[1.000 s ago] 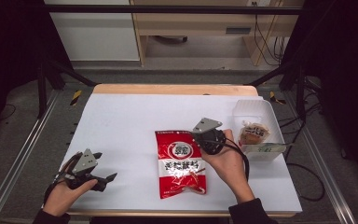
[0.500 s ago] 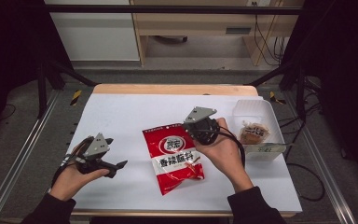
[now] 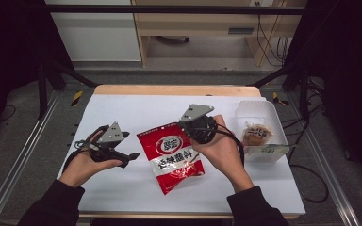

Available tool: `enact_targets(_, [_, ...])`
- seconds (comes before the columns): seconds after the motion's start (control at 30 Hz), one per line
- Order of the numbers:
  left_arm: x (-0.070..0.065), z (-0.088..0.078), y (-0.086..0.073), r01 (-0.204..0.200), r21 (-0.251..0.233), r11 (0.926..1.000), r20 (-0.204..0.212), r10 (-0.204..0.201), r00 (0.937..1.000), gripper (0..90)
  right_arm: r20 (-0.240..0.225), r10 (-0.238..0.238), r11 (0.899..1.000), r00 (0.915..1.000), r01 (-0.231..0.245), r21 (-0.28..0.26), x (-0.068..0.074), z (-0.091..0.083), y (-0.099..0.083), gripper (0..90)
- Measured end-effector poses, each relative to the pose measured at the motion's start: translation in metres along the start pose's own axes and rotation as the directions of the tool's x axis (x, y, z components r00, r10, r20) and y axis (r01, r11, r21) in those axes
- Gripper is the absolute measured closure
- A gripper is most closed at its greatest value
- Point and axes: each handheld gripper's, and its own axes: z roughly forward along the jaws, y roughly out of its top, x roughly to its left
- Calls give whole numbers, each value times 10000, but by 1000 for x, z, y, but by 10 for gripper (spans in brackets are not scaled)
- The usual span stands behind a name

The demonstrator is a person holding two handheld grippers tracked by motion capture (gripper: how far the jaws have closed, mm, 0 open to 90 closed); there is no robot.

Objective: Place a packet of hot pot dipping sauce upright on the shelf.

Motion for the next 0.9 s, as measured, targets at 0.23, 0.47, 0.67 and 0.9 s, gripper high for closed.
enact_targets(0.23, [8, 12, -3, 358, -296, 9989, 195, -352, 9992, 160, -179, -146, 9998, 9997, 144, -116, -1, -4, 8, 900])
enact_targets(0.47, [6, 16, 13, 449, -775, 9960, 932, -376, 9949, 318, -196, -166, 9993, 9997, 159, -344, 2, -7, 13, 900])
enact_targets(0.67, [5, 17, 30, 286, -997, 9946, 1135, -172, 9934, 647, -236, -126, 9989, 9996, 115, -465, 1, -12, 14, 900])
enact_targets(0.9, [3, 12, 44, -32, -820, 9966, 1534, 158, 9880, 894, -257, 45, 9990, 9997, -56, -441, -5, -20, 11, 900])
